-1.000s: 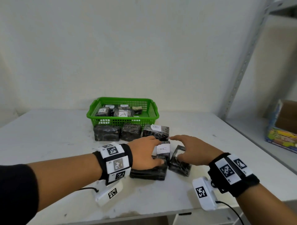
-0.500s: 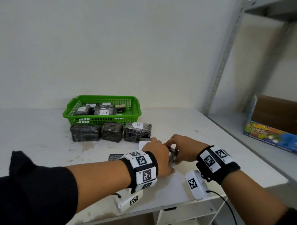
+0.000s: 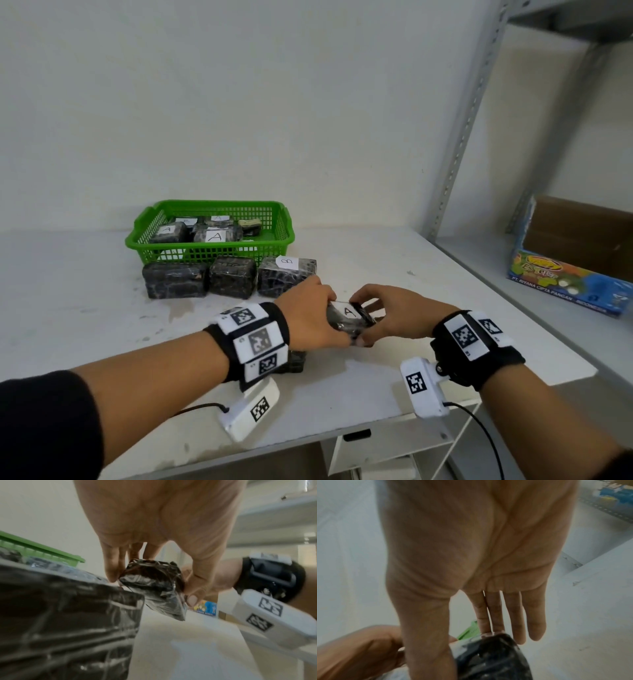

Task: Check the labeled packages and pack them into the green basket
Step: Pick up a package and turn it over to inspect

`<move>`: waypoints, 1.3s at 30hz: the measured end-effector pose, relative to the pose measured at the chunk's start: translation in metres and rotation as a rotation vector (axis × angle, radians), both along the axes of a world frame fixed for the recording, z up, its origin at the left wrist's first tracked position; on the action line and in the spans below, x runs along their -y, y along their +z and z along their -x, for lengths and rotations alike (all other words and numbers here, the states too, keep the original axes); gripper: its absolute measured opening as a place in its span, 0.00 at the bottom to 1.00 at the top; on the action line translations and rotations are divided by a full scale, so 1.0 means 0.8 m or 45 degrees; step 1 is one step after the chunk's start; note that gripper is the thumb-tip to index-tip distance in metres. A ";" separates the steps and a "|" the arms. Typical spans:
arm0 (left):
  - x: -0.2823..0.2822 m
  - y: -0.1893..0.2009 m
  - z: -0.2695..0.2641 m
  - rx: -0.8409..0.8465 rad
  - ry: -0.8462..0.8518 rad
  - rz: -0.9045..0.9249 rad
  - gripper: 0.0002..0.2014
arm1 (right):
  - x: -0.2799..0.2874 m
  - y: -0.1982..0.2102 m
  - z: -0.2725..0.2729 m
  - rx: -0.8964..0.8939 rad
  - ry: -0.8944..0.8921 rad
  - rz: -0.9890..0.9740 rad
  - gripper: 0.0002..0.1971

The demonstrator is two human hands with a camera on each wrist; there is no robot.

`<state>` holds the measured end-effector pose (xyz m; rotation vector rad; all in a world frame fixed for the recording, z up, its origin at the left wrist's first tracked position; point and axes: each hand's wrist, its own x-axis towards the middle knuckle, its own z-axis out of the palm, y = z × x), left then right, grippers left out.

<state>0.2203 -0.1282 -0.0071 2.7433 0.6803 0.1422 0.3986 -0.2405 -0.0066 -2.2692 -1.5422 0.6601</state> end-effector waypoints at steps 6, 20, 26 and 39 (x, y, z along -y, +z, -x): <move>-0.027 0.018 0.039 0.252 0.002 0.245 0.36 | 0.004 0.008 0.014 -0.208 -0.056 -0.335 0.31; -0.077 0.040 0.098 0.510 0.063 0.504 0.42 | -0.051 0.016 0.070 -0.503 0.011 -0.659 0.31; -0.090 0.041 0.120 0.706 0.065 0.787 0.41 | -0.065 0.013 0.089 -0.749 0.003 -0.806 0.32; -0.103 0.027 0.147 0.875 0.044 1.015 0.32 | -0.085 0.008 0.125 -0.899 0.003 -0.890 0.29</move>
